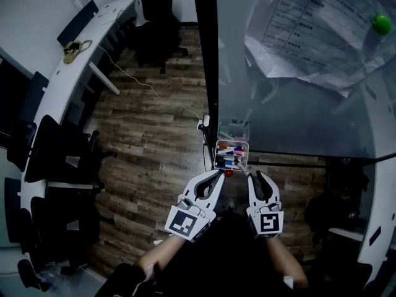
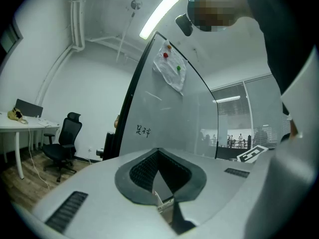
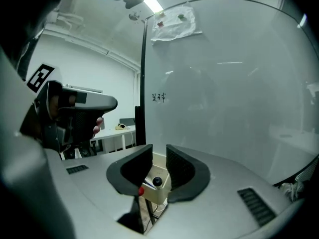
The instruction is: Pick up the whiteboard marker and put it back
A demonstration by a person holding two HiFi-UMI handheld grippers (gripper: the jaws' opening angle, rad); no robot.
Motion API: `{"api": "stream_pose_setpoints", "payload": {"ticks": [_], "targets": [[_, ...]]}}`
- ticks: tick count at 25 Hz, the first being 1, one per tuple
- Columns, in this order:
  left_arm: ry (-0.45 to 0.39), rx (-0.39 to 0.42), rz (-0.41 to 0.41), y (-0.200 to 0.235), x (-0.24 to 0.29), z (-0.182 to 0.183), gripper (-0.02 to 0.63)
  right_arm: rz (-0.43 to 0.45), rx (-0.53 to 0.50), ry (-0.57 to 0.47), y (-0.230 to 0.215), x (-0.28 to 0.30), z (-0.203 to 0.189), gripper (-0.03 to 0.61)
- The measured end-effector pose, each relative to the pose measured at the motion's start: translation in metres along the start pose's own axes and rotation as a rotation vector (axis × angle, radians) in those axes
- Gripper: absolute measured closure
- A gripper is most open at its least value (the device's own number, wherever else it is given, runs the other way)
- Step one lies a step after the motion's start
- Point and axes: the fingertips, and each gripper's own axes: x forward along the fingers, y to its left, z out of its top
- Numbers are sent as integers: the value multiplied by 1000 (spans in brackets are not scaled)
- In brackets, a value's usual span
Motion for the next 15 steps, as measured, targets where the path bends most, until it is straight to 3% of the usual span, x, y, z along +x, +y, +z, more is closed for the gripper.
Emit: {"api": "stream_pose_setpoints", "payload": {"ticks": [5, 8, 15], "targets": [[-15, -21, -4, 0, -2, 4, 607, -46, 44, 15, -8, -7, 18, 556], [-61, -7, -12, 0, -2, 11, 607, -35, 80, -10, -7, -10, 25, 563], [-46, -11, -24, -4, -3, 8, 607, -13, 90, -50, 2, -20, 44, 565]]}}
